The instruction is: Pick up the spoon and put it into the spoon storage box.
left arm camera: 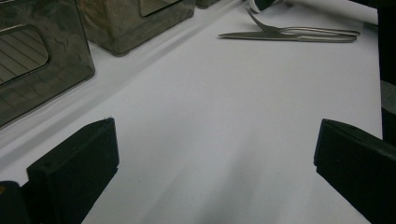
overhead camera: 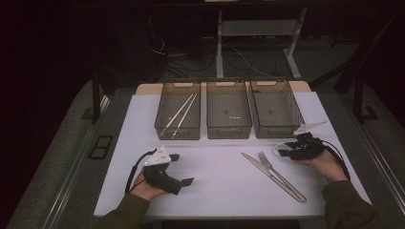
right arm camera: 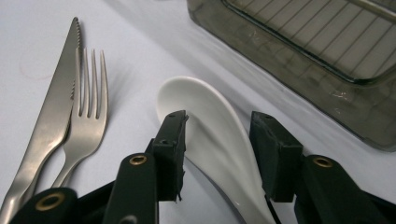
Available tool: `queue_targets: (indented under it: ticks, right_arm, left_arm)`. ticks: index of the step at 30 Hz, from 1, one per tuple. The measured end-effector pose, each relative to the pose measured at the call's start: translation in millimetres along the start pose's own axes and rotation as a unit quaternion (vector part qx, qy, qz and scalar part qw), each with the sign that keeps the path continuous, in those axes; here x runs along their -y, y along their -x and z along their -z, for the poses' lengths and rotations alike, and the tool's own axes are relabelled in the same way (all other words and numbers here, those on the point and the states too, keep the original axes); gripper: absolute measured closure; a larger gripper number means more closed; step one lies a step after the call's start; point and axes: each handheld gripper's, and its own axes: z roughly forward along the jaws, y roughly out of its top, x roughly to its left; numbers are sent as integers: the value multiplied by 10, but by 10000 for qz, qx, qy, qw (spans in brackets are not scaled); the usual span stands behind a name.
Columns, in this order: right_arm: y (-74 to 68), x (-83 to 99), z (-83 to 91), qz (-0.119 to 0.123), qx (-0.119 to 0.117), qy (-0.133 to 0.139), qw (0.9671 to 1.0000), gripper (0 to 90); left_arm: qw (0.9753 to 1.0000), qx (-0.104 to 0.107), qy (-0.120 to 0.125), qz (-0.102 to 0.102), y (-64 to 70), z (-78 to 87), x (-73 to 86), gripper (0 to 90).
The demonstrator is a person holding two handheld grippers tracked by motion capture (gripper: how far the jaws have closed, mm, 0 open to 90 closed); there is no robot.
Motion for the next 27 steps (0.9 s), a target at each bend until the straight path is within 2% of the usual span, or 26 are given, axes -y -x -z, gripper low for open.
queue_targets:
  ticks: [7, 11, 17, 27]
  right_arm:
    - [-22, 26, 11, 275, 39, -14, 9996, 639]
    - [-24, 38, 22, 356, 42, 7, 9994, 675]
    - [-3, 53, 70, 312, -93, 105, 9994, 792]
    - [15, 64, 83, 169, -187, 135, 9996, 810]
  left_arm:
    - [10000, -3, -5, -4, 1, 0, 0, 0]
    - [10000, -3, -4, -7, 1, 0, 0, 0]
    - [10000, 5, -29, -21, 0, -7, 2, 0]
    - [10000, 8, -6, -55, 5, -1, 1, 0]
